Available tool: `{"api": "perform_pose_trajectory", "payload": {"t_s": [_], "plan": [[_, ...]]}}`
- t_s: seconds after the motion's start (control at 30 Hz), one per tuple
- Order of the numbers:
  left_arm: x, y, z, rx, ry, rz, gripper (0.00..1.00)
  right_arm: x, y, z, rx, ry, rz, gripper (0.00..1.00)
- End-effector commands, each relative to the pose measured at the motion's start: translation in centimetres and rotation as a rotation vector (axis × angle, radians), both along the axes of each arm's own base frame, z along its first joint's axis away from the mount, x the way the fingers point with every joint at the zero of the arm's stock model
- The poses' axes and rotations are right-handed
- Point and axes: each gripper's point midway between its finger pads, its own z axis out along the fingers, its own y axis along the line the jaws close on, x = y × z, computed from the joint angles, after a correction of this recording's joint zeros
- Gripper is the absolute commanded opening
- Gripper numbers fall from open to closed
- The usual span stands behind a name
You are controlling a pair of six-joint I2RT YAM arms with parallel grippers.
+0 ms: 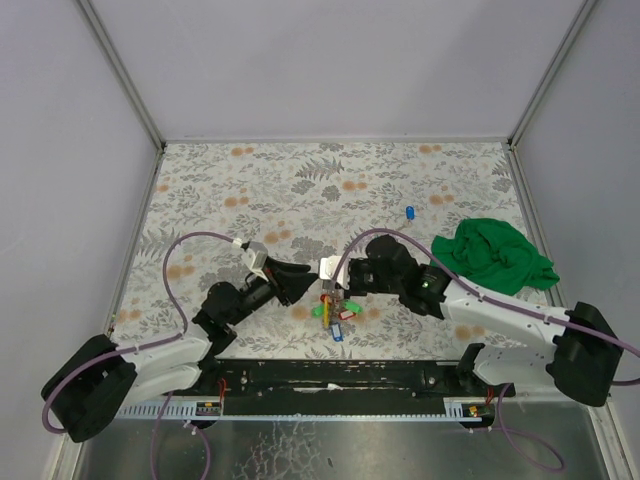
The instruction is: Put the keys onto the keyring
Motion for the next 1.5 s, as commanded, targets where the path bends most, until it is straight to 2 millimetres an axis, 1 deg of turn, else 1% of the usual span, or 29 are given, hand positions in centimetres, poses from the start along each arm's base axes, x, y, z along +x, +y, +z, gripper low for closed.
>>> {"api": "perform_pose_trajectory", "payload": {"t_s": [0.0, 0.1, 0.17, 0.23, 0.4, 0.47, 0.53, 0.63, 0.7, 0.83, 0.87, 0.9, 0.93, 1.03, 1.13, 1.23, 1.33, 1.37, 1.4, 1.43, 1.47], "plan": [[1.2, 1.4, -0.7, 0.037, 0.008, 0.084, 0.38, 3.3, 2.3, 4.4, 0.109, -0.073, -0.051, 0.00], [1.9, 2.4, -0.6, 0.045, 0.020, 0.145, 0.39, 5.6, 2.7, 5.2, 0.131, -0.059, -0.091, 0.00], [2.2, 3.2, -0.8, 0.059, 0.024, 0.187, 0.40, 7.0, 3.1, 6.5, 0.163, -0.059, -0.117, 0.00], [2.4, 4.0, -0.9, 0.064, 0.026, 0.223, 0.41, 8.6, 3.3, 7.2, 0.186, -0.063, -0.159, 0.00], [2.8, 5.7, -0.6, 0.049, 0.019, 0.305, 0.43, 12.0, 4.1, 9.6, 0.259, -0.057, -0.261, 0.00], [3.0, 6.1, -0.5, 0.046, 0.026, 0.330, 0.44, 13.1, 4.3, 10.1, 0.280, -0.042, -0.310, 0.00], [3.0, 6.4, -0.3, 0.039, 0.031, 0.346, 0.45, 13.9, 4.1, 9.7, 0.285, -0.012, -0.369, 0.00], [2.9, 6.6, 0.0, 0.027, 0.037, 0.351, 0.46, 13.8, 3.2, 7.2, 0.251, 0.065, -0.427, 0.00], [3.0, 6.8, 0.1, 0.028, 0.045, 0.360, 0.46, 13.0, 2.2, 5.0, 0.234, 0.122, -0.458, 0.00], [3.0, 7.2, 0.1, 0.022, 0.069, 0.382, 0.47, 10.5, -0.3, 0.0, 0.189, 0.234, -0.527, 0.00], [3.0, 7.3, 0.1, 0.019, 0.073, 0.386, 0.48, 9.5, -1.1, -1.7, 0.167, 0.270, -0.542, 0.00], [3.0, 7.3, 0.2, 0.012, 0.072, 0.387, 0.49, 9.0, -1.4, -2.4, 0.166, 0.293, -0.552, 0.00], [2.9, 7.3, 0.3, 0.008, 0.071, 0.386, 0.50, 8.2, -2.1, -3.9, 0.144, 0.325, -0.563, 0.00], [2.8, 7.4, 0.4, 0.012, 0.077, 0.384, 0.54, 6.7, -3.4, -6.6, 0.101, 0.387, -0.592, 0.00], [2.8, 7.5, 0.4, 0.047, 0.094, 0.390, 0.59, 5.6, -4.2, -8.0, 0.079, 0.433, -0.618, 0.00], [2.6, 7.7, 0.7, 0.078, 0.105, 0.390, 0.61, 4.9, -4.8, -8.7, 0.086, 0.462, -0.640, 0.00], [2.2, 7.9, 0.9, 0.098, 0.103, 0.383, 0.67, 4.4, -5.4, -9.4, 0.094, 0.487, -0.669, 0.00], [2.0, 8.0, 0.9, 0.105, 0.102, 0.379, 0.72, 4.2, -5.5, -9.6, 0.096, 0.495, -0.678, 0.01], [1.9, 8.1, 0.8, 0.111, 0.103, 0.377, 0.83, 4.0, -5.8, -10.0, 0.097, 0.507, -0.692, 0.01], [1.8, 8.2, 0.7, 0.116, 0.106, 0.380, 0.98, 3.8, -6.0, -10.2, 0.097, 0.516, -0.703, 0.01], [1.7, 8.4, 0.5, 0.116, 0.113, 0.387, 1.00, 3.7, -6.2, -10.4, 0.100, 0.525, -0.713, 0.01]]}}
